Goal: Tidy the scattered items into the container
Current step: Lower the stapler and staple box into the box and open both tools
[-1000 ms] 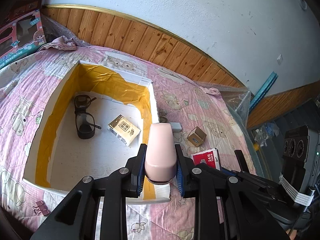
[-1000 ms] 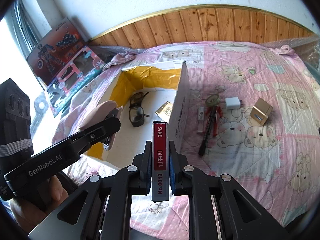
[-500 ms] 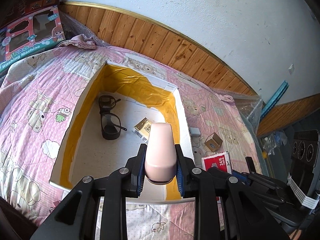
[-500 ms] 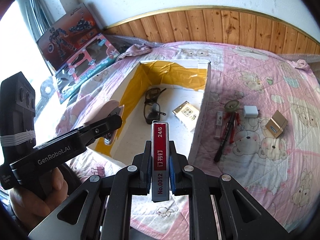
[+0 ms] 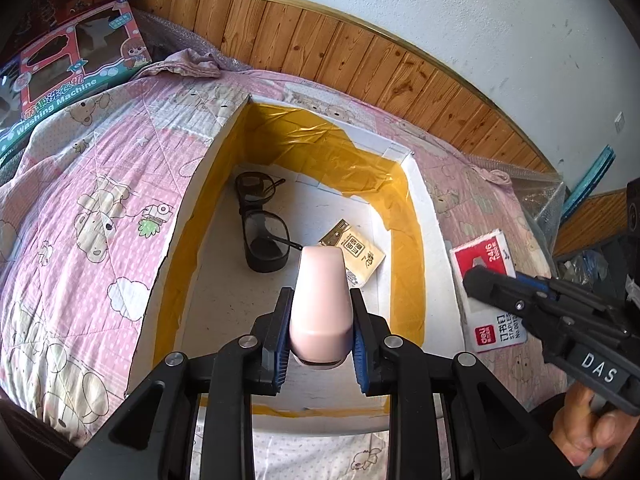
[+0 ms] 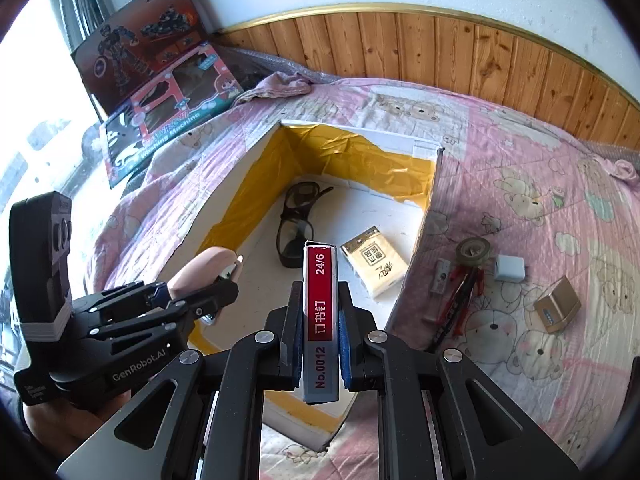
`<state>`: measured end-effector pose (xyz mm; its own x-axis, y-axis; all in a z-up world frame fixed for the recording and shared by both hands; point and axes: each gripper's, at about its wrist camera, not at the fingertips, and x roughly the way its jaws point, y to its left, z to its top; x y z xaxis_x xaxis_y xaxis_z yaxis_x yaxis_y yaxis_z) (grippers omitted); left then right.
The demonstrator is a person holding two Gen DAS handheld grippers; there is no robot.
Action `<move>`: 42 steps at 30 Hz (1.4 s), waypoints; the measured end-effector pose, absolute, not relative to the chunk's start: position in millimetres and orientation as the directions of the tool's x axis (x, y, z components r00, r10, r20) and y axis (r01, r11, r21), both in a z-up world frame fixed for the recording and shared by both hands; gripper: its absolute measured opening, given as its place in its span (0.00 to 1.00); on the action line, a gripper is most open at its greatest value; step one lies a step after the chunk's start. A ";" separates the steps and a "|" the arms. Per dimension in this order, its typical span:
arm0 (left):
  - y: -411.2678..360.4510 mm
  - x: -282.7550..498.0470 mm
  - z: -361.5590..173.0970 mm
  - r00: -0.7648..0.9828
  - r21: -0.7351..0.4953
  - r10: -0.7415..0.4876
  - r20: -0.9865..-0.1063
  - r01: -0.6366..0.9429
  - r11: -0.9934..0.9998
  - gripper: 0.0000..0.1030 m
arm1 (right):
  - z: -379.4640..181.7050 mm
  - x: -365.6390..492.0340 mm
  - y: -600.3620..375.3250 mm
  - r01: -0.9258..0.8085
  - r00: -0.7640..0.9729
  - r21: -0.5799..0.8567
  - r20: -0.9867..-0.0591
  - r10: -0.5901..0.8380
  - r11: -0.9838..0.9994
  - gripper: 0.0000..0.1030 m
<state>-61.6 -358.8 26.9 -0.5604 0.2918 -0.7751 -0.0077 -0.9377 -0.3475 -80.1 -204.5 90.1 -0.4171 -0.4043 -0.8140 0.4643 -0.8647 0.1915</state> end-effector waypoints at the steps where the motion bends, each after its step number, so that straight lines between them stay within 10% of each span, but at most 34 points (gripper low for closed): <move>1: -358.1 -64.3 24.1 -0.554 -0.341 0.288 -0.781 -0.007 -0.940 0.26 | 88.9 -85.3 -205.7 0.466 -0.412 0.190 -0.818 -0.402 -0.864 0.15; 37: -341.8 -113.8 -2.5 -0.442 -0.436 0.388 -0.809 0.009 -0.900 0.26 | 14.0 -265.4 -277.3 0.452 -0.229 0.192 -0.919 -0.321 -0.871 0.15; 42: -341.1 -121.3 -13.4 -0.414 -0.421 0.370 -0.832 0.036 -0.907 0.27 | 6.5 -272.5 -278.5 0.457 -0.239 0.175 -0.920 -0.310 -0.872 0.31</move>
